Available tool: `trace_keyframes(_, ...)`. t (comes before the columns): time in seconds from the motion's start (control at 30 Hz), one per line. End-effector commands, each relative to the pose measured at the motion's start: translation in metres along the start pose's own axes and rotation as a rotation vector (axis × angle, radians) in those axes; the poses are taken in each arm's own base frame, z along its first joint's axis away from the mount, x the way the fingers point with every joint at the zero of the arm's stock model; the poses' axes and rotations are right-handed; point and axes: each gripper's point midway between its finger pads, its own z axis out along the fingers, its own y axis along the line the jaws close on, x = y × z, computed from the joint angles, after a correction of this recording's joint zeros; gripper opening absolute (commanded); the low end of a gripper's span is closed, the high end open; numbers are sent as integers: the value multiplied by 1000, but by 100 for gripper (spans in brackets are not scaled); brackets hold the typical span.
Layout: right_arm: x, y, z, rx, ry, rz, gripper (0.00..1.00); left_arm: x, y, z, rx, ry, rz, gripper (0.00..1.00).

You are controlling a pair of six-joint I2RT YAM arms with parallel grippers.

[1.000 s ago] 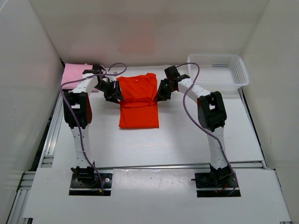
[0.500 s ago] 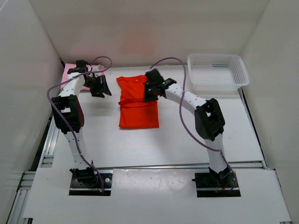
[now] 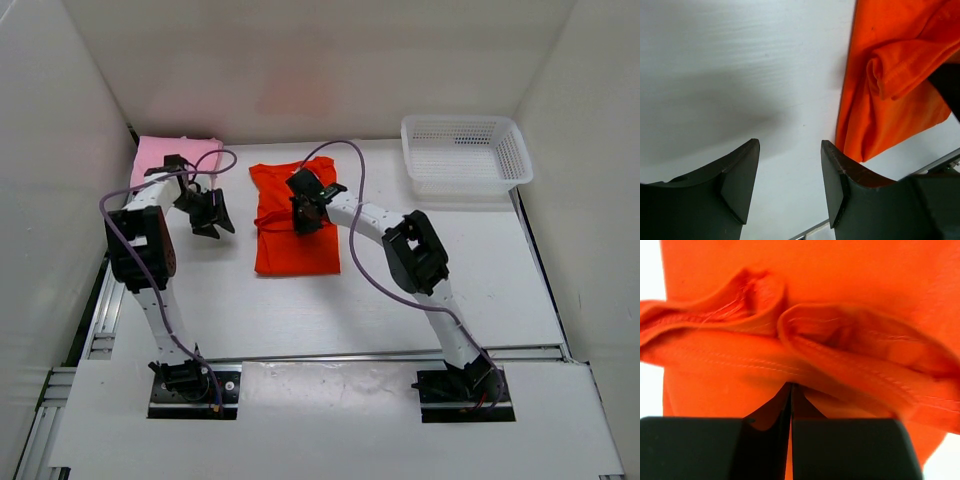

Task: Fold and stack the t-shirts
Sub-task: Fold the folded rectangular tshirt in 1/3 of the way

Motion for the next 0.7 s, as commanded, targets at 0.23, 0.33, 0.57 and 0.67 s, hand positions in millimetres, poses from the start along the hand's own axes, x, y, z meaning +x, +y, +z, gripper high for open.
trace_keyframes(0.23,-32,-6,9,31,-79,68,1,0,-24,-34,4,-107,81,63)
trace_keyframes(0.33,-55,-14,6,77,-154,81,1,2,-23,-35,-5,-108,81,63)
trace_keyframes(0.57,-112,-29,5,106,-314,153,2,7,-26,-34,-30,-102,97,63)
trace_keyframes(0.67,-132,-33,0,108,-383,181,2,11,-36,-34,-34,-100,126,63)
